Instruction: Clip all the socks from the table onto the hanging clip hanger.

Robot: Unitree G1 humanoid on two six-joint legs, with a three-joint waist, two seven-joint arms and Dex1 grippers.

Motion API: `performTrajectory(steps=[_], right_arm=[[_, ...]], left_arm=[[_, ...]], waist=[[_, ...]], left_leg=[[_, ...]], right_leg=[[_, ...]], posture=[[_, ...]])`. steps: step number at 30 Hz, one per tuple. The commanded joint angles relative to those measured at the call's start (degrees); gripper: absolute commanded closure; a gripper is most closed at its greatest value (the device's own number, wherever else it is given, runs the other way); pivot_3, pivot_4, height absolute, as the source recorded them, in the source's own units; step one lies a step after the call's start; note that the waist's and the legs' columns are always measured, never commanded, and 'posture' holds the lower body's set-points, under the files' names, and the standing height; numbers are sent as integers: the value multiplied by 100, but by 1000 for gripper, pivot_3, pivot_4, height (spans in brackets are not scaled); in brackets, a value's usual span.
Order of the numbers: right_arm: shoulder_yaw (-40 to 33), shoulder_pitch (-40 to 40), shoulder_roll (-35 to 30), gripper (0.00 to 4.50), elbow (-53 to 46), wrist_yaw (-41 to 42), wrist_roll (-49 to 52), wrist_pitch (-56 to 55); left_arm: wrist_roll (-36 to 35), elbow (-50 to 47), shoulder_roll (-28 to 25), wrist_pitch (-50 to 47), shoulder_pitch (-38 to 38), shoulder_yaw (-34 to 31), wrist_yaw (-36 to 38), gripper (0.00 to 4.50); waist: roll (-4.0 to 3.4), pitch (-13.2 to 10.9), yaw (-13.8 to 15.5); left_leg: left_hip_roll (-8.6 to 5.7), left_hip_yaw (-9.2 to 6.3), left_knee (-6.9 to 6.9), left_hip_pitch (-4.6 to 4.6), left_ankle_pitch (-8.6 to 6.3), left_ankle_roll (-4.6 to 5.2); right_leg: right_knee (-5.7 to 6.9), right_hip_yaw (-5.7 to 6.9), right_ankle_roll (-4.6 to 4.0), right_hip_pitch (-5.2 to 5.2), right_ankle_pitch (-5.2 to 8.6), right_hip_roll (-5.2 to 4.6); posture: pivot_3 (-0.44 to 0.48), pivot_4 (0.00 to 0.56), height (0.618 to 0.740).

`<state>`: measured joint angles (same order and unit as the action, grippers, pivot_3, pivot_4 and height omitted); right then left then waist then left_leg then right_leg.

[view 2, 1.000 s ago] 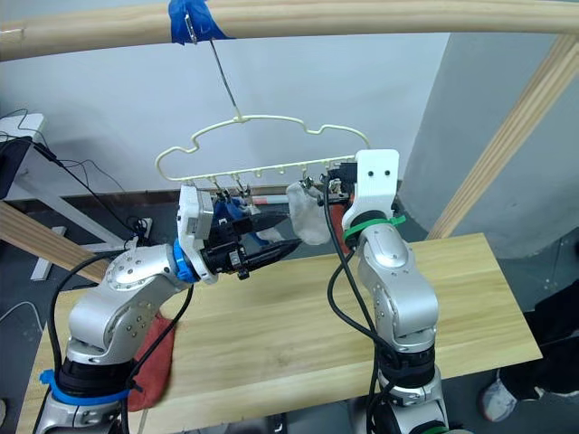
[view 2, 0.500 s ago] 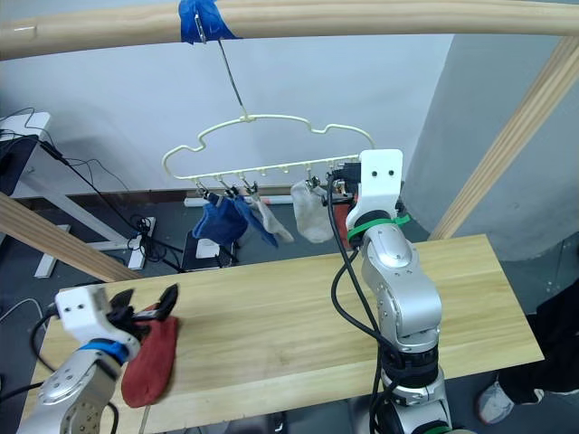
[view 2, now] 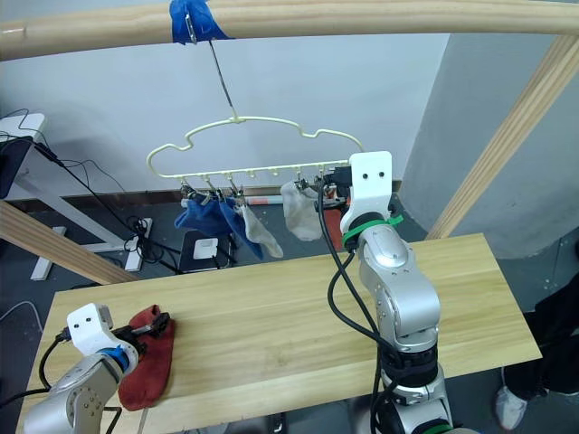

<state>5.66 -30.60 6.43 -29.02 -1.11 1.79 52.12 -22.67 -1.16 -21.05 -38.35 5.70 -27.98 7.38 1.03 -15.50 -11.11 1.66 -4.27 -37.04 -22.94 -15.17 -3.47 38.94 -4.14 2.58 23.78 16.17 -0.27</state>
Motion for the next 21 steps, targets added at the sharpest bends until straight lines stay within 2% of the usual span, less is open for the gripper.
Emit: performTrajectory(steps=[1, 3, 10, 21], right_arm=[[10, -104, -12, 4500, -260, 37, 77, 6], [14, -105, -11, 4500, -259, 38, 85, 19], [45, -116, -6, 4500, -260, 41, 100, 50], [64, -105, -9, 4500, -230, 16, 123, 18]], left_arm=[[197, 33, -45, -69, 24, 88, -126, 5], [261, 50, -21, -279, 15, 149, -229, 5], [243, 38, 58, -607, -24, 216, -252, 1451], [217, -84, 167, -556, 15, 246, -201, 2878]], waist=[[0, 0, 0], [0, 0, 0], [-4, -2, -2], [-4, -2, -4]], left_leg=[[1, -1, 0, 0, 0, 0], [1, -1, 1, 0, 0, 0], [1, 0, 1, 5, 0, -1], [1, 1, 2, 5, 0, -1]], right_leg=[[0, 0, 0, 0, 0, -1], [0, -1, 0, 0, 0, -4], [2, -2, 0, -1, 0, -5], [1, -4, 1, -1, 0, -10]], posture=[[-247, 303, 740], [-247, 303, 740], [-251, 296, 740], [-252, 291, 740]])
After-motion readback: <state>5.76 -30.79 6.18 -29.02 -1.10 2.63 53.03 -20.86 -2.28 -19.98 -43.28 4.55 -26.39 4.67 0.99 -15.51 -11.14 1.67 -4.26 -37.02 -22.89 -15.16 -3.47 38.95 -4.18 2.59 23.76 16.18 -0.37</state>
